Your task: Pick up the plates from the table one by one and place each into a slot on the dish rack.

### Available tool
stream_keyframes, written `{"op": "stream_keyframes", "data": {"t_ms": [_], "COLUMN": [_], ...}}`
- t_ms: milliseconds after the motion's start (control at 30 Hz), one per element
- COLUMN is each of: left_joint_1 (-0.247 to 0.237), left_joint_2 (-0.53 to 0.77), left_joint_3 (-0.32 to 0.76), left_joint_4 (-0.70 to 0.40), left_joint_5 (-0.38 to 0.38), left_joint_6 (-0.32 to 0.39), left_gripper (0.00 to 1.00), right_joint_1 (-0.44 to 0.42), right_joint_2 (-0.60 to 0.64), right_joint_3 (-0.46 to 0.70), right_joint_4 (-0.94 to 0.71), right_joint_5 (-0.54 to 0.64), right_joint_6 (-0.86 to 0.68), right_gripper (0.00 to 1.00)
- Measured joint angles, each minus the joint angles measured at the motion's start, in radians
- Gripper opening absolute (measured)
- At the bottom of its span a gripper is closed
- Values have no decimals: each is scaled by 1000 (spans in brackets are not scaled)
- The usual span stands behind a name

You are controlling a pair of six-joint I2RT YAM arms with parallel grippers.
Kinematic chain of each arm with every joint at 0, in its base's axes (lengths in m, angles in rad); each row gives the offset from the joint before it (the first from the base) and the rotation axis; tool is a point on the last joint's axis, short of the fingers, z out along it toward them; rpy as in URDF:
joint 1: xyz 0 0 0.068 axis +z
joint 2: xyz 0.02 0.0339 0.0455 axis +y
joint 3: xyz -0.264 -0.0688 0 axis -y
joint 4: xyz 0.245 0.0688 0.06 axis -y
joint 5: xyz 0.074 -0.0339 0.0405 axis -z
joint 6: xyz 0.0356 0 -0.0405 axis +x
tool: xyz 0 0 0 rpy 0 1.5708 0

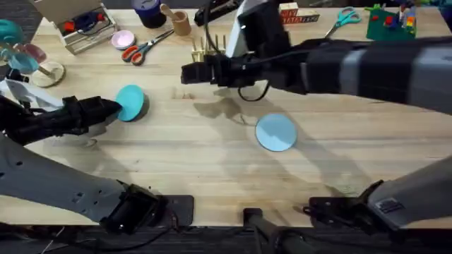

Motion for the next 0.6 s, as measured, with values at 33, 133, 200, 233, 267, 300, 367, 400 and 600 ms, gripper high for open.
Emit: {"op": "stream_keyframes", "data": {"t_ms": [33, 133, 200, 233, 267, 300, 367, 400, 600], "left_joint_1": [0, 0, 0, 0, 0, 0, 0, 0, 0], "left_joint_2": [0, 0, 0, 0, 0, 0, 0, 0, 0], "left_joint_3": [0, 0, 0, 0, 0, 0, 0, 0, 0], "left_joint_4": [0, 0, 0, 0, 0, 0, 0, 0, 0], "left_joint_5": [0, 0, 0, 0, 0, 0, 0, 0, 0], "left_joint_6": [0, 0, 0, 0, 0, 0, 0, 0, 0], "left_gripper": [40, 40, 40, 40, 40, 40, 40, 40, 40], "right_joint_1": [4, 22, 36, 44, 51, 58, 70, 75, 110], "right_joint_2": [22, 96, 139, 160, 182, 200, 234, 251, 351], "right_joint_3": [13, 77, 129, 156, 186, 212, 259, 281, 402], "right_joint_4": [0, 0, 1, 3, 4, 5, 4, 5, 5], "right_joint_5": [-6, -28, -45, -53, -61, -66, -81, -90, -120], "right_joint_6": [2, 5, 7, 7, 8, 7, 7, 8, 11], "right_gripper": [994, 994, 995, 995, 995, 995, 995, 995, 994]}}
